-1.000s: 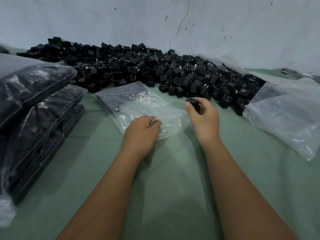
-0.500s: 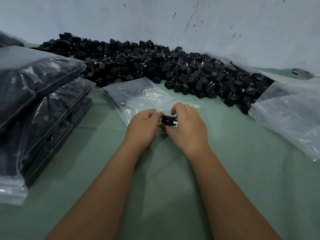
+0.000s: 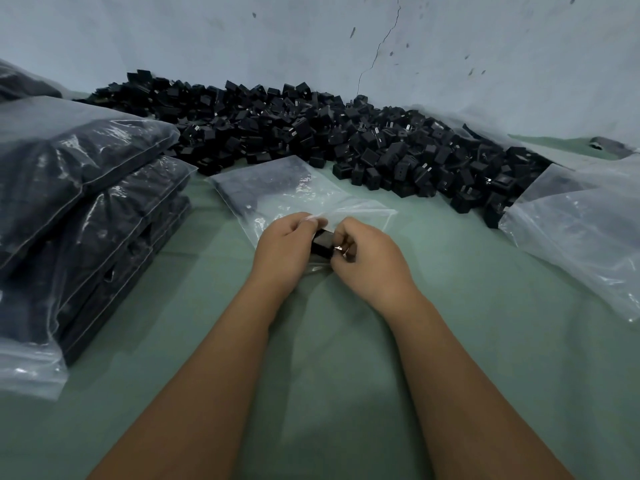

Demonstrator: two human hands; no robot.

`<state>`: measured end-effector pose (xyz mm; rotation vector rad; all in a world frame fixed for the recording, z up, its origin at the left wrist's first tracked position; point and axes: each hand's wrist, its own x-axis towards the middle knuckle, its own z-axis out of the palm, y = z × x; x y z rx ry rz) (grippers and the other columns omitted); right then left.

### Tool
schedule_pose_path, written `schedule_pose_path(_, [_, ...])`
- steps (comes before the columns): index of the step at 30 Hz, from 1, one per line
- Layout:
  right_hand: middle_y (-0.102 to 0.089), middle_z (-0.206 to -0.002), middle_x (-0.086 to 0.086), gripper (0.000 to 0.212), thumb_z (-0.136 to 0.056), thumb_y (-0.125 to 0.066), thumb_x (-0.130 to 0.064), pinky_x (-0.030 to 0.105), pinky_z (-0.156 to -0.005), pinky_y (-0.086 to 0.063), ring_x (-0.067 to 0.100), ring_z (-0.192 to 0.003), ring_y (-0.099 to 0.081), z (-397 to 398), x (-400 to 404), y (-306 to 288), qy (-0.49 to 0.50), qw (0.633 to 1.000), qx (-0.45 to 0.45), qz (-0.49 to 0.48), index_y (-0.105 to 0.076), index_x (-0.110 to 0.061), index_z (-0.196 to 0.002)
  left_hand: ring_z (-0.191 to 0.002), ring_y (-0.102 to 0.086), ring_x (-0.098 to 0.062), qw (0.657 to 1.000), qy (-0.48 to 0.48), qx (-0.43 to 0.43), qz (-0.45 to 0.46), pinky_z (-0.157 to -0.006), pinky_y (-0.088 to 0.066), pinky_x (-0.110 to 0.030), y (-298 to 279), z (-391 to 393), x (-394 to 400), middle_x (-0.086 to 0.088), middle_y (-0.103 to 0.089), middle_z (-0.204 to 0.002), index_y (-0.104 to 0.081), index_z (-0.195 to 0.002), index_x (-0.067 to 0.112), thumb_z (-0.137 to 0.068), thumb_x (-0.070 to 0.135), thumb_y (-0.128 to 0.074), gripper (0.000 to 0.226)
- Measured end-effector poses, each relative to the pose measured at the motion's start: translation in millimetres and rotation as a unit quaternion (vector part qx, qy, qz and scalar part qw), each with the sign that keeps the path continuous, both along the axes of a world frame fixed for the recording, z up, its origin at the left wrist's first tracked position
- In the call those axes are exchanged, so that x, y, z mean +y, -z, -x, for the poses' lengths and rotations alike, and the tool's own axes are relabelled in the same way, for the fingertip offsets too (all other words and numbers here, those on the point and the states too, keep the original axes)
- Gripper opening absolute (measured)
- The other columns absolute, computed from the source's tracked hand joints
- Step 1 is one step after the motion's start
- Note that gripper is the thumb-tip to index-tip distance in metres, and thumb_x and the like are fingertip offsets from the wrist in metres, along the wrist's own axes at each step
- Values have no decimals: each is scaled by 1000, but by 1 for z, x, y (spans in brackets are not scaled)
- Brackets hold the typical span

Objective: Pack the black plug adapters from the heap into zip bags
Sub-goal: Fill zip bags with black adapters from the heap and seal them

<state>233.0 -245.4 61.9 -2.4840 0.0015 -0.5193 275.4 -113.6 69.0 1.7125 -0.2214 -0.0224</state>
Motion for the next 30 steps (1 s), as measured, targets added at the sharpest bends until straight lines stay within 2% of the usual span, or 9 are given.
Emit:
schedule_pose_path(6, [-59,-76,-8,9,-79,-63,-18,36,-66,-50,15,-75,-56,-2,-1,1,3,1000,-22,-8,-57,-23,-80,-85,-59,12,995,-40,-89,24,-73,-42,-6,-1,5,0,30,-67,-84,-68,-85,42,-96,27,-49,27])
schedule_pose_path(10, [-57,-78,-13,9,-82,-62,-20,31,-64,-47,12,-79,-54,-5,3,0,-14,997,-42,55,-61,-27,-87,-89,-59,-4,984,-43,-167,-35,-80,-48,-25,1,7,-3,13,-67,-89,-71,-92,22,-97,24,-47,24])
schedule_pose_path(13, [-58,-81,-11,8,-83,-60,-21,29,-63,-44,12,-82,-52,-7,7,-1,-19,995,-43,87,-62,-26,-88,-100,-60,-10,980,-45,-182,-61,-90,-49,-35,0,8,-4,13,-69,-98,-71,-105,23,-95,27,-45,28])
schedule_pose_path(18, [-61,-94,-7,14,-87,-55,-17,35,-72,-48,16,-93,-52,-7,6,-1,-27,994,-42,97,-65,-20,-96,-93,-60,-13,975,-42,-206,-74,-86,-50,-41,-1,10,-4,12,-66,-93,-70,-105,19,-94,29,-40,33])
schedule_pose_path(22, [-59,-110,-6,24,-89,-54,-16,33,-80,-46,16,-102,-50,-8,6,-1,-36,996,-33,79,-63,-23,-109,-101,-61,-17,972,-35,-216,-81,-89,-50,-42,-1,10,-6,5,-69,-105,-69,-113,15,-94,28,-39,38])
schedule_pose_path(24, [-60,-106,-4,21,-89,-52,-15,35,-80,-46,18,-98,-52,-14,9,-6,-58,996,-13,67,-62,-21,-106,-107,-59,-15,969,-41,-227,-84,-94,-47,-39,-1,10,-6,3,-69,-113,-68,-117,13,-92,27,-38,41])
schedule_pose_path(26, [-57,-88,-4,11,-87,-49,-13,37,-74,-45,19,-85,-52,-20,14,-9,-68,996,-4,65,-58,-19,-88,-113,-58,-15,965,-53,-241,-84,-99,-45,-37,-1,10,-5,0,-68,-120,-67,-120,11,-92,26,-38,43])
schedule_pose_path(28, [-53,-73,-6,19,-87,-47,-11,37,-69,-44,16,-72,-52,-30,21,-16,-57,995,20,75,-50,-23,-72,-116,-57,-15,961,-60,-254,-87,-102,-43,-38,-2,11,-5,-1,-67,-122,-67,-121,10,-93,26,-38,44])
schedule_pose_path(30, [-64,-89,8,16,-91,-47,-9,39,-80,-47,23,-85,-59,-47,26,-20,-39,994,93,46,-62,-12,-87,-117,-56,-13,957,-65,-268,-88,-104,-42,-37,-1,11,-6,-1,-66,-123,-67,-121,9,-94,30,-36,46])
